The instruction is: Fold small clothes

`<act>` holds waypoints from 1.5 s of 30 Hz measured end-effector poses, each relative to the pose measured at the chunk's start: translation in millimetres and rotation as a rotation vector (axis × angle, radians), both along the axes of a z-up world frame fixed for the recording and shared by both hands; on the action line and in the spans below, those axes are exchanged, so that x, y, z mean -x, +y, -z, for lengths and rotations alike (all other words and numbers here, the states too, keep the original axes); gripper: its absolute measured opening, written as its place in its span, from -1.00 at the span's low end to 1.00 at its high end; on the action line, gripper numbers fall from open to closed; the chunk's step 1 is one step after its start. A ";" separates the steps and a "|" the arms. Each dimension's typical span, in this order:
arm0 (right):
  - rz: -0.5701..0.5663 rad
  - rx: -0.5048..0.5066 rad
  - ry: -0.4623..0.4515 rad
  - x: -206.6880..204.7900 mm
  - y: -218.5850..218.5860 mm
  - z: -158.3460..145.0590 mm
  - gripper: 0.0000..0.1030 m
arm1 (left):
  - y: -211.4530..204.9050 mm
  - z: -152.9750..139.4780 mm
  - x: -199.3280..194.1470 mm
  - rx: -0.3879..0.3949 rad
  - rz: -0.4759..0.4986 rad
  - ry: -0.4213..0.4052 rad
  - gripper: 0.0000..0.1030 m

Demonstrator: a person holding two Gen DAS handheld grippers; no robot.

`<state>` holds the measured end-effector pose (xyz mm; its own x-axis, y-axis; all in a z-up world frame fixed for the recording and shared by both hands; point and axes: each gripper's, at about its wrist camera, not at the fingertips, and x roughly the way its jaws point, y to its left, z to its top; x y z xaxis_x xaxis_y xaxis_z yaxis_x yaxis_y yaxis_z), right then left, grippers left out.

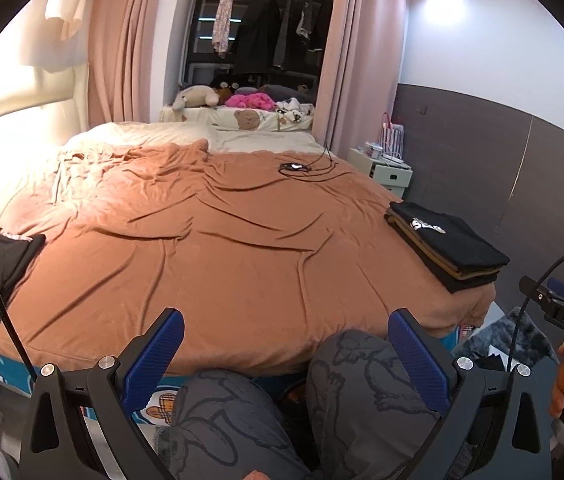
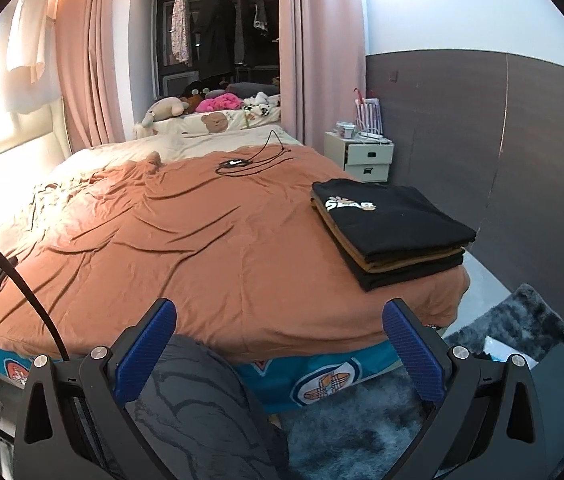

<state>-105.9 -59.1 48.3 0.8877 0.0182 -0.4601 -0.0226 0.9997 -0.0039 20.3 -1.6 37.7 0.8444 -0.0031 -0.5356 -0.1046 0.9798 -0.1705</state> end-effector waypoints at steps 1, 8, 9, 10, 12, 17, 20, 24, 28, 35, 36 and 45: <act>0.000 0.005 0.000 0.8 2.8 0.0 1.00 | -0.1 0.7 -0.5 0.003 0.002 0.003 0.99; -0.012 0.022 0.005 -1.8 5.6 1.5 1.00 | -0.8 0.8 -1.4 0.013 0.011 0.004 0.99; -0.012 0.028 0.005 -2.0 4.9 1.5 1.00 | -0.8 1.2 -1.3 0.013 0.011 0.005 0.99; -0.012 0.035 0.004 -2.1 6.2 1.4 1.00 | -0.9 1.2 -1.3 0.013 0.011 0.006 0.99; -0.013 0.040 0.005 -2.1 5.5 1.6 1.00 | -1.3 1.3 -2.0 0.015 0.014 0.009 0.99; -0.011 0.036 0.010 -2.8 4.6 2.5 1.00 | -3.6 1.5 -1.7 0.015 0.023 0.011 0.99; -0.009 0.042 0.008 -5.2 2.2 1.7 1.00 | -4.2 1.4 -1.8 0.016 0.027 0.011 0.99; -0.008 0.043 0.008 -4.5 0.2 2.5 1.00 | -4.4 1.8 -2.3 0.018 0.026 0.013 0.99; -0.011 0.040 0.013 -6.4 -1.5 3.5 1.00 | -4.6 1.8 -2.3 0.019 0.026 0.012 0.99; -0.015 0.035 0.014 -7.4 -4.3 2.2 1.00 | -4.4 2.2 -2.2 0.020 0.028 0.011 0.99; -0.015 0.033 0.014 -7.4 -4.5 2.2 1.00 | -4.2 2.2 -2.2 0.020 0.029 0.011 0.99; -0.010 0.032 0.018 -8.4 -7.6 3.1 1.00 | -7.6 2.1 -1.5 0.016 0.038 0.009 0.99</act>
<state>-97.5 -66.7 45.2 0.8790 0.0115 -0.4766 -0.0324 0.9988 -0.0357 21.7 -9.2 35.6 0.8388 -0.0438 -0.5427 -0.0690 0.9801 -0.1859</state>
